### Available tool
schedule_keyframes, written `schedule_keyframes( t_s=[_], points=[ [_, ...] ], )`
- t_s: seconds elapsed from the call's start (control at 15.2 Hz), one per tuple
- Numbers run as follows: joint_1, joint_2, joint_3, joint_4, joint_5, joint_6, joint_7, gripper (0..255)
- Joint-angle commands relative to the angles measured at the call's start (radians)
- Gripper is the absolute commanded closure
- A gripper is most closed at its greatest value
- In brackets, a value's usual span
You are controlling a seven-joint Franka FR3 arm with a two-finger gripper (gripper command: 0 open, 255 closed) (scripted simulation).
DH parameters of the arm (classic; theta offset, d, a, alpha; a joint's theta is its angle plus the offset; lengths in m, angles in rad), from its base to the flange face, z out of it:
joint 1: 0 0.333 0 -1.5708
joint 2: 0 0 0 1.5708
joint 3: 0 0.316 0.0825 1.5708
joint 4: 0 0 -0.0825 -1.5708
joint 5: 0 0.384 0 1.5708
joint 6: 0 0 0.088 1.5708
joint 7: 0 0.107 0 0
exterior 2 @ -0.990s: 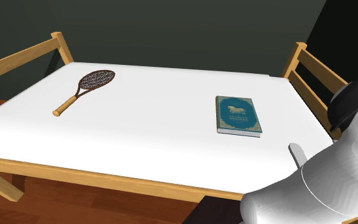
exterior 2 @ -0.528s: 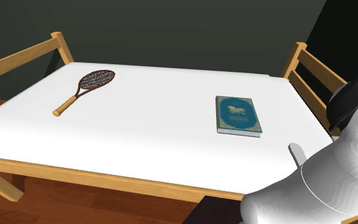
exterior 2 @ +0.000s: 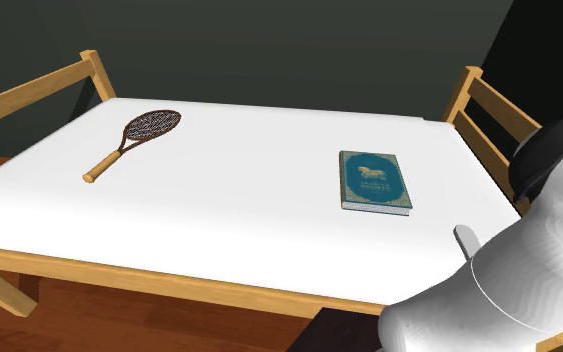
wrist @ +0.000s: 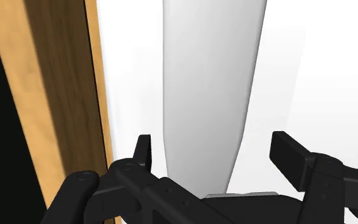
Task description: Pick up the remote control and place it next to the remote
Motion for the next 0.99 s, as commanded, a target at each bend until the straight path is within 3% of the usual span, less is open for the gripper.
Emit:
schedule_keyframes(
  t_s=[0.0,0.07,0.13,0.4,0.92],
  points=[
    [-0.010,0.058,-0.011,-0.016,-0.014,-0.057,0.009,0],
    [-0.004,0.085,-0.014,-0.012,0.022,-0.050,-0.013,0],
    [-0.002,0.085,-0.008,0.024,0.016,-0.086,0.001,0],
    [0.003,-0.080,0.010,0.081,-0.170,-0.221,0.138,0],
    [-0.004,-0.079,0.016,0.081,-0.167,-0.220,0.137,0]
  ],
)
